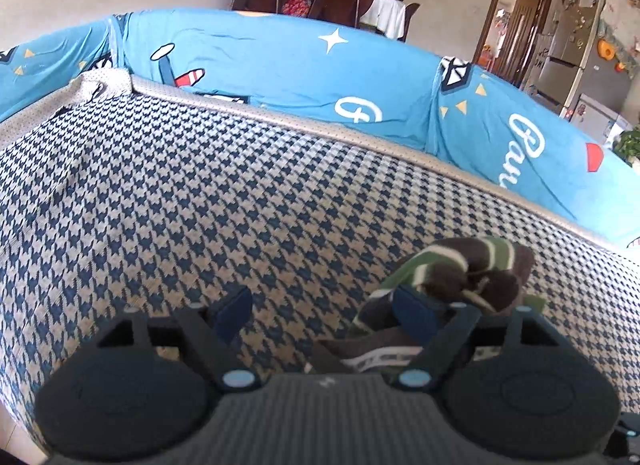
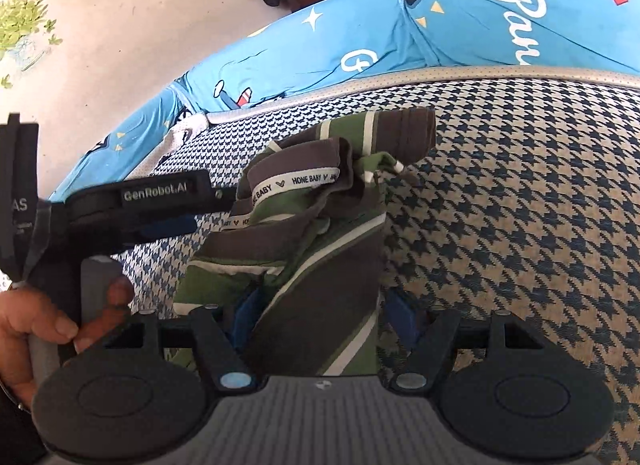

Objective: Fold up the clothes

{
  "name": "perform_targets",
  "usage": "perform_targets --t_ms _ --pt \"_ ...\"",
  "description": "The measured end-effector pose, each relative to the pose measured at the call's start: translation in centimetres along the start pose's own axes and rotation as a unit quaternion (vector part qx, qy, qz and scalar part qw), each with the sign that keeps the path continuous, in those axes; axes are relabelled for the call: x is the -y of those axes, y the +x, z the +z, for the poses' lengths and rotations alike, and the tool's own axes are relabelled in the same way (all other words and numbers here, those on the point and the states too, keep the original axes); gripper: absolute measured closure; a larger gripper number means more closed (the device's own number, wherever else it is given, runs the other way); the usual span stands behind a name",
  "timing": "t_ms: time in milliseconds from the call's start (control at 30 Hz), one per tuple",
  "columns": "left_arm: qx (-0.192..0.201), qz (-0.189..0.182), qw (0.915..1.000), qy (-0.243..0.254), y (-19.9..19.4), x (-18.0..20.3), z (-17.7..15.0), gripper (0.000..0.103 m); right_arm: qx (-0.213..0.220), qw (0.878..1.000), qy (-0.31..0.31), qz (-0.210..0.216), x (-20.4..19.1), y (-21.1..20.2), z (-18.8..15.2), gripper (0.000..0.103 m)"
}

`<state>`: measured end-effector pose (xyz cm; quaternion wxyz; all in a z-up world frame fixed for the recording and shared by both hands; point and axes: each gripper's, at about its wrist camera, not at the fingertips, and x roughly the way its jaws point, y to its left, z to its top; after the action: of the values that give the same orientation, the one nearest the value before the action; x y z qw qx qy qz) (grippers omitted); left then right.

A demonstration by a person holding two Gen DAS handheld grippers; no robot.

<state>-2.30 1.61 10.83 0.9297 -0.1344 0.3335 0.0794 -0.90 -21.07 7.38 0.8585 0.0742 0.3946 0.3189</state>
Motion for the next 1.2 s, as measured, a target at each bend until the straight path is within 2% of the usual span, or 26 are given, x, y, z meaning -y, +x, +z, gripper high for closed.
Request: perform_targets --t_ms 67,167,300,367,500,667,800,1000,1133,1200 --pt "0.004 -0.011 0.9999 0.01 0.0 0.5 0.1 0.016 -0.004 1.0 -0.016 0.001 -0.6 0.3 -0.2 0.034" --pt "-0.016 -0.01 0.9998 -0.002 0.9 0.4 -0.1 0.015 -0.005 0.999 -0.035 -0.004 -1.1 0.3 -0.3 0.034" --pt "-0.037 0.014 0.9991 -0.017 2.0 -0.5 -0.3 0.015 0.011 1.0 -0.026 0.002 -0.7 -0.7 0.4 0.034" --pt "-0.043 0.034 0.9984 -0.013 2.4 -0.8 -0.5 0.015 0.027 0.999 -0.015 0.007 -0.4 -1.6 0.9 0.034" --pt "-0.055 0.037 0.9975 -0.025 2.8 -1.5 -0.6 0.012 0.062 0.997 0.03 0.017 0.9 -2.7 1.7 0.034" --pt "-0.054 0.039 0.9975 -0.023 2.6 -1.4 -0.8 0.011 0.074 0.994 0.078 -0.002 1.8 -1.8 2.4 0.034" --pt "-0.054 0.039 0.9976 -0.021 2.5 -1.4 -0.8 0.01 0.08 0.993 0.084 -0.008 1.7 -0.9 2.8 0.037" --pt "-0.056 0.04 0.9975 -0.018 2.6 -1.4 -0.9 0.009 0.09 0.992 0.083 -0.007 1.8 -0.1 3.4 0.054" --pt "-0.057 0.041 0.9974 -0.017 2.6 -1.5 -1.0 0.009 0.091 0.992 0.091 -0.002 2.2 0.5 3.8 0.075" --pt "-0.057 0.041 0.9974 -0.018 2.6 -1.6 -1.0 0.009 0.092 0.991 0.1 0.0 2.4 0.8 3.9 0.081"
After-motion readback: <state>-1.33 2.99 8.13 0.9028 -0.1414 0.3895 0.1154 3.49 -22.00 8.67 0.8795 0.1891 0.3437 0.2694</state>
